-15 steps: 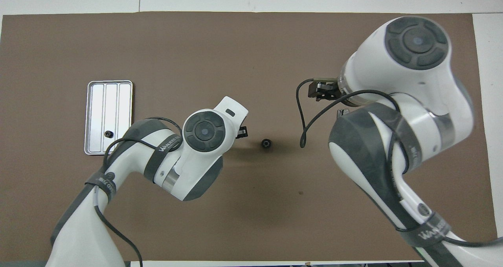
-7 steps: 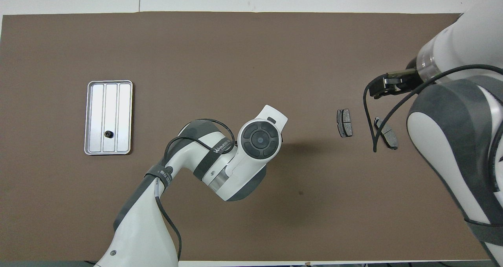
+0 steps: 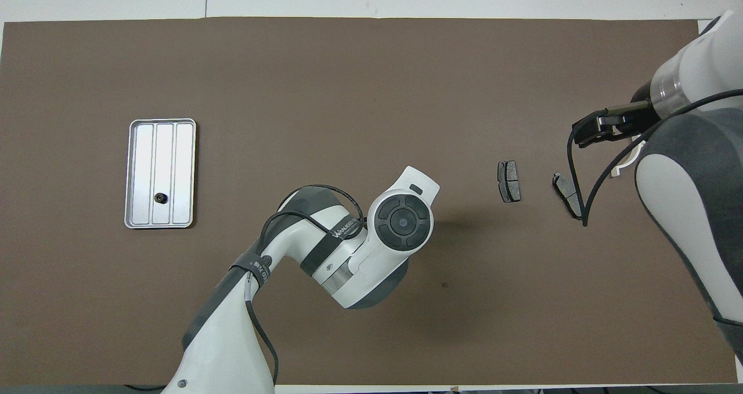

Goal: Pick bearing gear from pile to tray

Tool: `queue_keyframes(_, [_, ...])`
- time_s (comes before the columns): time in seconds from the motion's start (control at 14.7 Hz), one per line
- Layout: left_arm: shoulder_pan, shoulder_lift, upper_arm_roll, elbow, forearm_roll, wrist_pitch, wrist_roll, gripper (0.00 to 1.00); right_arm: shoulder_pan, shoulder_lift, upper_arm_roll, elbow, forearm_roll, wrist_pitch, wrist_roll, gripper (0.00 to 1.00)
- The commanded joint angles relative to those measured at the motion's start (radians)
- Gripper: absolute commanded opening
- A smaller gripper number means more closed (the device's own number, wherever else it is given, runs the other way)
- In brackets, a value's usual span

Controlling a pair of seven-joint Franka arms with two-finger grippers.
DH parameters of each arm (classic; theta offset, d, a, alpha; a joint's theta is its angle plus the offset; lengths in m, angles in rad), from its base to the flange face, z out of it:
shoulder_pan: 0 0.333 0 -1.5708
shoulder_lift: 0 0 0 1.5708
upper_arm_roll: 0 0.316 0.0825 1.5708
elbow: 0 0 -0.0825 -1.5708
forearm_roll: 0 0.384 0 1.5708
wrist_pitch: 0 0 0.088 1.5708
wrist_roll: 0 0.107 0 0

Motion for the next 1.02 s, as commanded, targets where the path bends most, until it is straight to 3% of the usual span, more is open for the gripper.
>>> queue_keyframes(0.0, [-0.017,0.018,0.018,0.009,0.004,0.019,-0.015,0.77,-0.032,-0.013,0.01,-0.002,0.035,-0.016,-0.027,1.0])
queue_keyframes(0.27, [-0.034,0.072,0.02,0.029,0.004,0.025,-0.015,0.77,-0.032,-0.013,0.012,-0.002,0.035,-0.017,-0.028,1.0])
queue_keyframes(0.61, [-0.035,0.08,0.02,0.044,0.008,0.022,-0.015,0.77,0.002,-0.028,-0.02,-0.007,0.064,-0.016,-0.028,1.0])
queue_keyframes(0.95, [-0.032,0.084,0.023,0.058,0.019,0.016,-0.012,0.77,0.305,-0.052,-0.377,-0.013,0.132,-0.012,-0.067,1.0])
